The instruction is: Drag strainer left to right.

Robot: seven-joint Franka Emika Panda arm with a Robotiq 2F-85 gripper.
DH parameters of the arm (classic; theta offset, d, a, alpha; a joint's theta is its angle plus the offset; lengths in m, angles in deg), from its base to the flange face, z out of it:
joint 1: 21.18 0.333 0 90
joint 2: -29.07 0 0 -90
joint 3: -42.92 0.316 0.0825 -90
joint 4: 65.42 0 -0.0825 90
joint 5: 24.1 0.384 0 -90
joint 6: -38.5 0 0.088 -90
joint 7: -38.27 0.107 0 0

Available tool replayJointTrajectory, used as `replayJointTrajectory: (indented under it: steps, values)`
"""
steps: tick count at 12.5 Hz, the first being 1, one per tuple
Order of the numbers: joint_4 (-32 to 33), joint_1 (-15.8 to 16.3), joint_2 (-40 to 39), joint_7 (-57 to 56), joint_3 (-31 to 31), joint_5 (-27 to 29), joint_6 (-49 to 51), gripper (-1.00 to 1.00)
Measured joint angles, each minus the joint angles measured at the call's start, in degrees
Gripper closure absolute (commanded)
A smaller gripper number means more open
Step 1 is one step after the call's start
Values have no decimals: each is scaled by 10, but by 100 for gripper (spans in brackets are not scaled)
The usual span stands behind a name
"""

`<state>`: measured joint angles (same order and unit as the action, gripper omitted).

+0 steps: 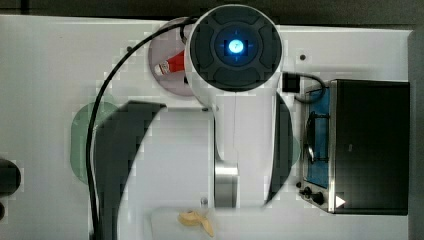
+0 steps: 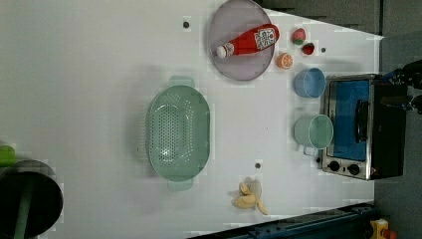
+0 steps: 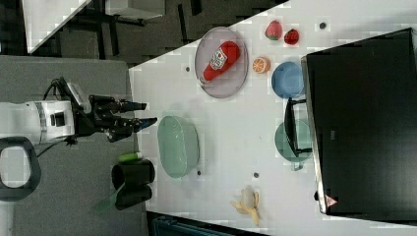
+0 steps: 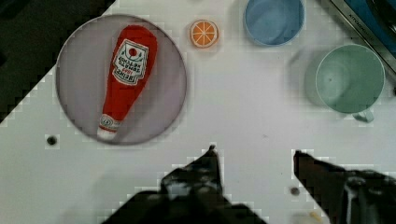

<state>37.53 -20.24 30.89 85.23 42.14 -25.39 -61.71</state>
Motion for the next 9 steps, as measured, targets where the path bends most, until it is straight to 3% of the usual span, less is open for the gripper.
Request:
replayJointTrajectory:
  steps: [3,6,9]
  values:
    - [130,0,164,12,-18,5,144,-99]
    - [96,-6,253,14,-17,15,129,-100]
    - [42,-9,237,24,22,26,75,-100]
